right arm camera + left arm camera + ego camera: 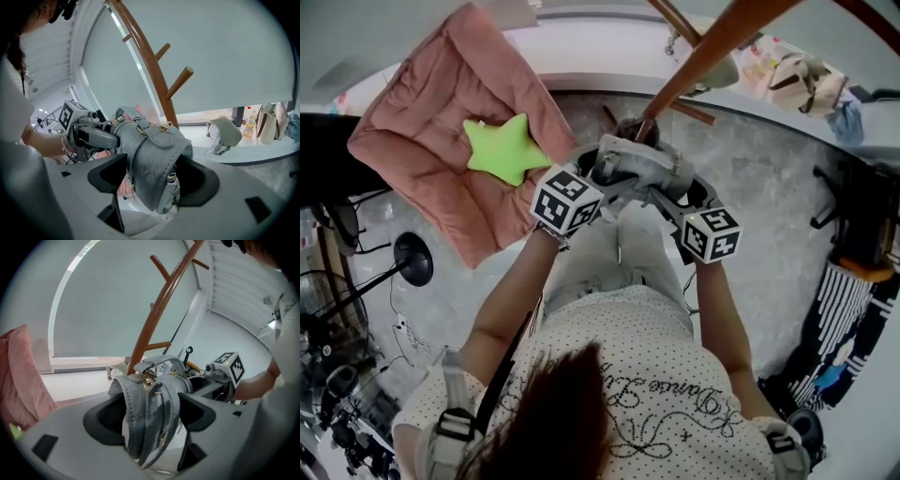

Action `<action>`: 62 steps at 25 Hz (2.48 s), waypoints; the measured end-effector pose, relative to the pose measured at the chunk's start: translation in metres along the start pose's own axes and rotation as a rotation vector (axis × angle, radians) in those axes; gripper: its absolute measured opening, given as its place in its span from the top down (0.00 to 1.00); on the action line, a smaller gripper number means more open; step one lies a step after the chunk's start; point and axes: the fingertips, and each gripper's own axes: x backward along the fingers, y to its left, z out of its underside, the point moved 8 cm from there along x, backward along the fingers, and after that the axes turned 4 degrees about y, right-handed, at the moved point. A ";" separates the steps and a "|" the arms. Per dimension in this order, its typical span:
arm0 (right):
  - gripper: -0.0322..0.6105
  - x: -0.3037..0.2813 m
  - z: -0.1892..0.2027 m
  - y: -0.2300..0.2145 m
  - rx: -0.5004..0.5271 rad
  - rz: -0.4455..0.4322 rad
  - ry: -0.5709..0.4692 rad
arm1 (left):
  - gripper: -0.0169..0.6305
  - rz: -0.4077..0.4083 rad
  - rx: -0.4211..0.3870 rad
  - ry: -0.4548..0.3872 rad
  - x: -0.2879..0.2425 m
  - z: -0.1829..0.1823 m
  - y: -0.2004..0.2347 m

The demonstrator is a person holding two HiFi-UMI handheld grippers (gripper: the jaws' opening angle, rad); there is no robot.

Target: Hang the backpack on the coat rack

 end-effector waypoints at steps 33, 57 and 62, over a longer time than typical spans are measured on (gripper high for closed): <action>0.42 -0.035 0.014 -0.026 -0.122 -0.039 0.119 | 0.45 0.056 0.109 0.162 -0.034 0.017 0.033; 0.43 -0.061 0.020 -0.048 -0.215 -0.062 0.146 | 0.45 0.055 0.126 0.234 -0.057 0.019 0.057; 0.43 -0.066 0.022 -0.056 -0.249 -0.063 0.144 | 0.45 0.055 0.110 0.261 -0.066 0.016 0.061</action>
